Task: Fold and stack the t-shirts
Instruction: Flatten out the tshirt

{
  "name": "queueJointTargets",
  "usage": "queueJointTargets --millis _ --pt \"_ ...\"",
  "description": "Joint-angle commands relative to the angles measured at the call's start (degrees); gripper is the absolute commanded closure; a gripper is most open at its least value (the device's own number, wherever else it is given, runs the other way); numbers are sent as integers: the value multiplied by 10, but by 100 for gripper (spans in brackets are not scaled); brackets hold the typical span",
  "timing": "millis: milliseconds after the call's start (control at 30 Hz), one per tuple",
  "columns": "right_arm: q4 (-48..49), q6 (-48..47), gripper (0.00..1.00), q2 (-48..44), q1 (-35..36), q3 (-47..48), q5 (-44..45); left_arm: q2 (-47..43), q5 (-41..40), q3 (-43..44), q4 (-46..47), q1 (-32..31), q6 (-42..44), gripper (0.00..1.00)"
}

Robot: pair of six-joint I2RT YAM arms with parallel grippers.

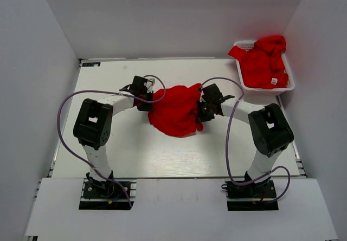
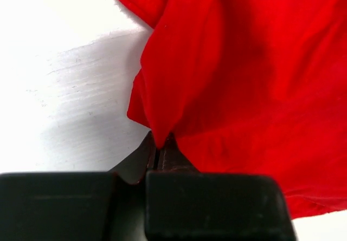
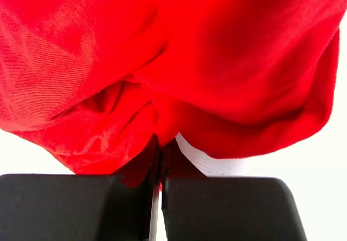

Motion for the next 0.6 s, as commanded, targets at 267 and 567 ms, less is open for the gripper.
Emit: queueJointTargets --millis 267,567 --pt "-28 -32 100 -149 -3 64 84 -241 -38 -12 84 -4 -4 100" --pt "14 -70 100 -293 -5 162 309 -298 -94 133 70 -4 20 100"
